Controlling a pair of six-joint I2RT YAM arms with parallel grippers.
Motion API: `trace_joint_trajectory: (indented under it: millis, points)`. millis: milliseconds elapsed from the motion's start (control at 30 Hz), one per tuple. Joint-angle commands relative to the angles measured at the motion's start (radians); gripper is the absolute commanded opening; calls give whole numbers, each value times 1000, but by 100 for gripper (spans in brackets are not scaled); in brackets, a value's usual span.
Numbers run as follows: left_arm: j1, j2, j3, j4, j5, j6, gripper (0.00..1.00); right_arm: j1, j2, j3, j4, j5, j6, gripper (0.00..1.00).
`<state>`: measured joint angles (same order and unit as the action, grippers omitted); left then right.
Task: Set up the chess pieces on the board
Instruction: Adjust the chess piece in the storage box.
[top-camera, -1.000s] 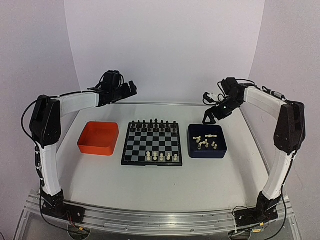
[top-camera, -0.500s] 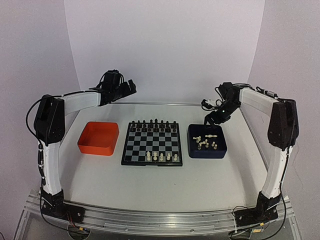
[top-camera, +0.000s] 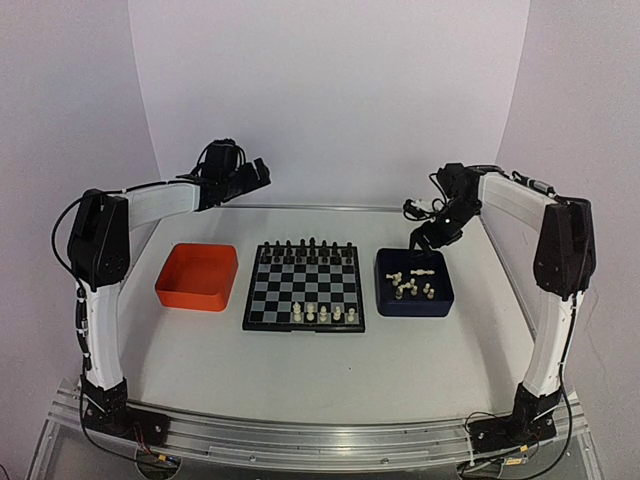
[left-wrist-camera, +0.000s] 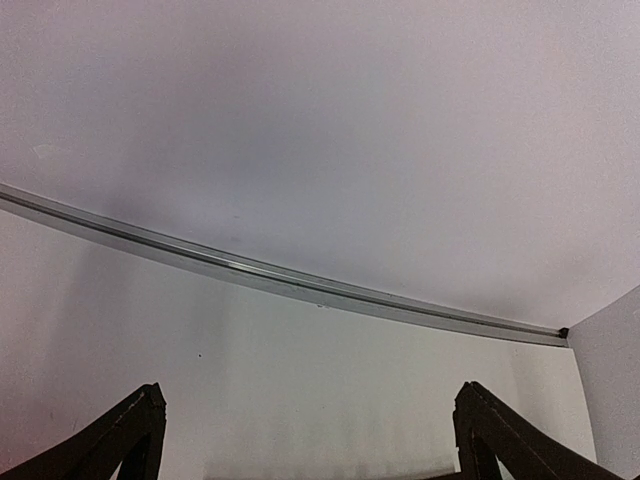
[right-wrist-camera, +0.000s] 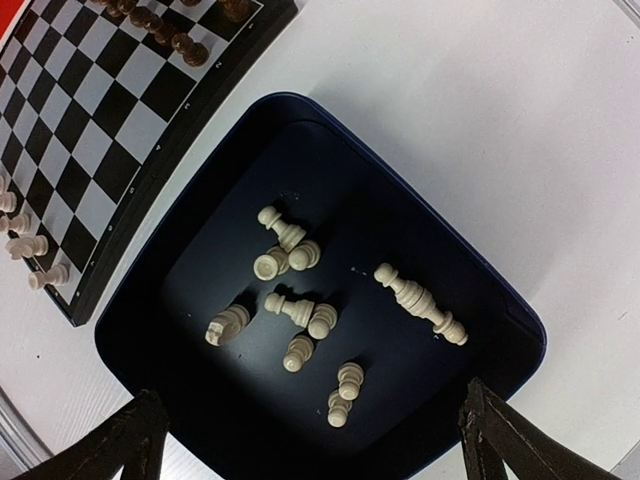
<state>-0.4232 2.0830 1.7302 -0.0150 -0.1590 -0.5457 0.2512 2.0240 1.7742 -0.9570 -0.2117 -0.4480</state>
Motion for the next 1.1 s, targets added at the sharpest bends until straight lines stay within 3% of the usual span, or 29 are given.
trace_joint_trajectory:
  millis: [0, 1067]
  points:
    - [8, -7, 27, 54, 10, 25, 100, -4, 22, 46, -35, 10, -8, 98]
    - [12, 10, 36, 55, 44, 21, 100, -4, 80, 80, -65, 34, -74, 98]
